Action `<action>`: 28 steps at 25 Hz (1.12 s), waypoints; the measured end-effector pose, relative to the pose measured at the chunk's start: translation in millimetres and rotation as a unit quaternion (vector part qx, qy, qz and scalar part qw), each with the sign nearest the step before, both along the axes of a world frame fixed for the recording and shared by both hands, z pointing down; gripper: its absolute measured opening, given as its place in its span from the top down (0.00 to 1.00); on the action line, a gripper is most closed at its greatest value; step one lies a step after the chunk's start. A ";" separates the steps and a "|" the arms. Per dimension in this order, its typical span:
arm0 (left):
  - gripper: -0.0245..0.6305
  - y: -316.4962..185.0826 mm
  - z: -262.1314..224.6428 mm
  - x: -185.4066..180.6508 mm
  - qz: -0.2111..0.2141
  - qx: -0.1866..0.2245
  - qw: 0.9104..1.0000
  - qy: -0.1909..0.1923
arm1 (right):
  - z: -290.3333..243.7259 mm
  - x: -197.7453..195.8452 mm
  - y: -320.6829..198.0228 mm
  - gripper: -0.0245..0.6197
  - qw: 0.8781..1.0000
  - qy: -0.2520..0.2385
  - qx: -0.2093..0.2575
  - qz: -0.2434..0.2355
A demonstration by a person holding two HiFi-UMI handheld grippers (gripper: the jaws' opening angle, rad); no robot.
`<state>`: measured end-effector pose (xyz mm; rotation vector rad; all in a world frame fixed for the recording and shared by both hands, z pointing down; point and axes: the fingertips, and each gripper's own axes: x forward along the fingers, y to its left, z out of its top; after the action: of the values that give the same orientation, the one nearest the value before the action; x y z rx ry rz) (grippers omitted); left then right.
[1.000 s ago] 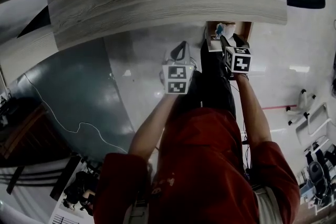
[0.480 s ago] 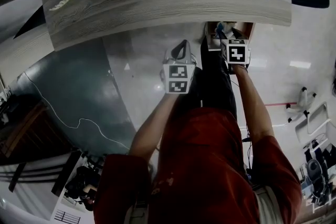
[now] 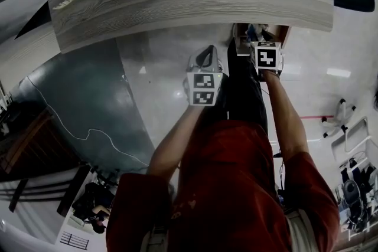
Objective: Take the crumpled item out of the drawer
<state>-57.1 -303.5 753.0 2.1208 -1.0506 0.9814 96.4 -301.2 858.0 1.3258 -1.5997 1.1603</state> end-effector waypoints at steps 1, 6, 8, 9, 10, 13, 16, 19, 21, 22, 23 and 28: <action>0.97 -0.5 0.1 -0.5 -0.001 0.000 1.000 0.000 | -0.3 -0.3 0.2 0.75 1.000 0.001 0.002 0.000; 0.97 -1.6 -0.9 -1.9 -0.003 0.001 1.000 0.000 | -8.2 -1.1 1.6 0.84 1.000 -0.002 0.007 0.007; 0.97 -2.1 -2.6 -1.9 -0.004 0.002 1.000 0.002 | -11.6 0.0 1.1 0.89 1.000 -0.002 0.010 0.009; 0.97 -2.4 -3.2 -2.1 -0.004 0.003 1.000 0.003 | -13.6 0.3 0.8 0.91 1.000 -0.001 0.011 0.009; 0.97 -2.6 -3.8 -2.5 -0.005 0.003 1.000 0.003 | -15.3 0.2 0.6 0.92 1.000 -0.001 0.012 0.009; 0.97 0.2 -7.2 -5.2 -0.007 0.005 1.000 0.006 | -17.8 -2.1 4.3 0.94 1.000 -0.003 0.014 0.011; 0.97 3.4 -12.9 -9.1 -0.007 0.010 1.000 0.009 | -24.3 -3.4 8.3 0.95 1.000 0.001 0.017 0.012; 0.97 5.4 -16.8 -11.8 -0.008 0.012 1.000 0.010 | -32.3 -4.0 10.4 0.95 1.000 0.005 0.022 0.012; 0.97 8.1 -19.0 -13.8 -0.008 0.014 1.000 0.011 | -38.5 -5.0 13.1 0.95 1.000 0.006 0.026 0.014; 0.97 10.1 -20.5 -14.9 -0.008 0.014 1.000 0.012 | -42.2 -5.6 15.1 0.95 0.999 0.007 0.028 0.015; 0.97 12.4 -22.0 -15.9 -0.007 0.014 1.000 0.013 | -46.3 -6.3 17.4 0.95 0.999 0.008 0.030 0.016; 0.97 21.5 -28.6 -24.2 -0.005 0.015 1.000 0.015 | -70.7 -11.2 27.2 0.95 0.999 0.016 0.040 0.008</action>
<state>-81.2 -281.9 724.4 2.1461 -1.0677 0.9321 85.2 -274.0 787.3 1.4037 -1.6315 1.0888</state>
